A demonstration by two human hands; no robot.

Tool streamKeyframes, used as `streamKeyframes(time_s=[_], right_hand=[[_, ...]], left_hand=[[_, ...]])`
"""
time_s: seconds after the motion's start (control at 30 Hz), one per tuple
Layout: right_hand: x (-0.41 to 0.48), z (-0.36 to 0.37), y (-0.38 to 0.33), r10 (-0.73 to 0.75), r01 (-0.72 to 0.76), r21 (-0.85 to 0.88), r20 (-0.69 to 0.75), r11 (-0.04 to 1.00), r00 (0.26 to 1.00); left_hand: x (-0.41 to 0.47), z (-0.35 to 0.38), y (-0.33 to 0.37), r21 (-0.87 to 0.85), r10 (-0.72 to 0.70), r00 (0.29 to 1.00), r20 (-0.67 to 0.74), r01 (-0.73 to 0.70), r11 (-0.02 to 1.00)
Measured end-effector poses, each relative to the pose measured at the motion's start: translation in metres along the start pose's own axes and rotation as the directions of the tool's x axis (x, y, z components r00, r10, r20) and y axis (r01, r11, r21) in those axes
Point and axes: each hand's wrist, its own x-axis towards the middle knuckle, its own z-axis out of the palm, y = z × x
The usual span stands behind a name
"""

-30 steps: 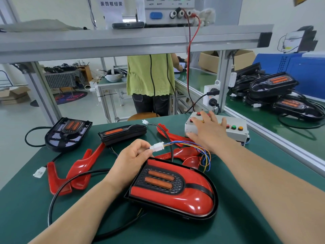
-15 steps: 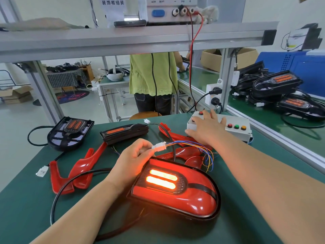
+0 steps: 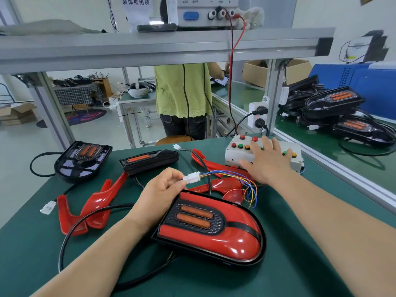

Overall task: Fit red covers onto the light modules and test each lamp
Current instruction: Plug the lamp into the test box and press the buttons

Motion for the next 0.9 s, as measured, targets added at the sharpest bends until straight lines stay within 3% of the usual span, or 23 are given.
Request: streamKeyframes(time_s=[0.9], right_hand=[[0.0017,-0.0001,0.0001,-0.052,0.056,-0.092,0.047,0.994,0.998]], left_hand=[[0.0028,0.001,-0.0017,0.03,-0.029,0.999,-0.026,0.029,0.999]])
